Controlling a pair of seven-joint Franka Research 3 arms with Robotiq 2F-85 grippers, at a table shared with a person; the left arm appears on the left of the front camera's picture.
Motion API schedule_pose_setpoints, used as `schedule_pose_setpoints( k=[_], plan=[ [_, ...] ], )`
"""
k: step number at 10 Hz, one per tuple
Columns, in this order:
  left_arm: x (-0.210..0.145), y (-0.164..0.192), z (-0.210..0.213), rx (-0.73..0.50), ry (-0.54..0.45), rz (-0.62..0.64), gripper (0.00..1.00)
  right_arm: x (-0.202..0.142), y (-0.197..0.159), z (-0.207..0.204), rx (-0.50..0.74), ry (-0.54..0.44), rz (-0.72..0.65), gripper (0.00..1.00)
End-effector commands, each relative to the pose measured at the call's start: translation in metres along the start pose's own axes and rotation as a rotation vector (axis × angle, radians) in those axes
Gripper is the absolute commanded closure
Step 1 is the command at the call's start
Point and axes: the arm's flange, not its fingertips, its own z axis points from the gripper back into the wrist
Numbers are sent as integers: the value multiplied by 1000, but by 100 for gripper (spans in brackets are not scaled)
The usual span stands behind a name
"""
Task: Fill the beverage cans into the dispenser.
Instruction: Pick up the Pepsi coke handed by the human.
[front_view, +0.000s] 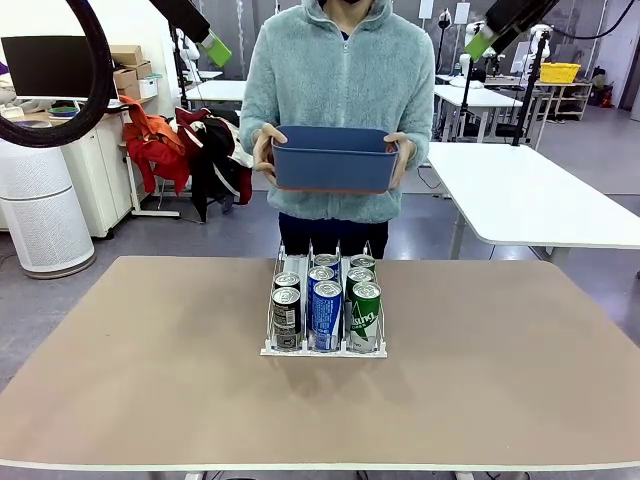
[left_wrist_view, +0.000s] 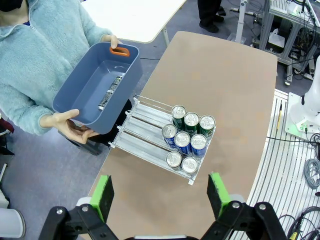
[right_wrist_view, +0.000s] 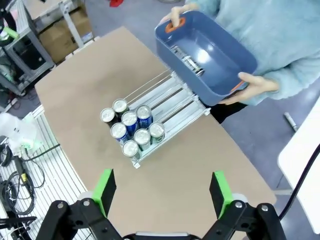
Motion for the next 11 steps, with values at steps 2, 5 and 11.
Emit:
schedule_pose_setpoints(
  k=[2, 5, 11],
  plan=[
    [-2, 1, -1, -11, -22, -3, 0, -1, -18, 17, -24, -65, -2, 0],
    [-2, 1, -1, -11, -22, -3, 0, 1, -24, 26, -56, -110, -20, 0],
    [-2, 1, -1, -11, -22, -3, 0, 2, -26, 18, 9, -108, -43, 0]
  ],
)
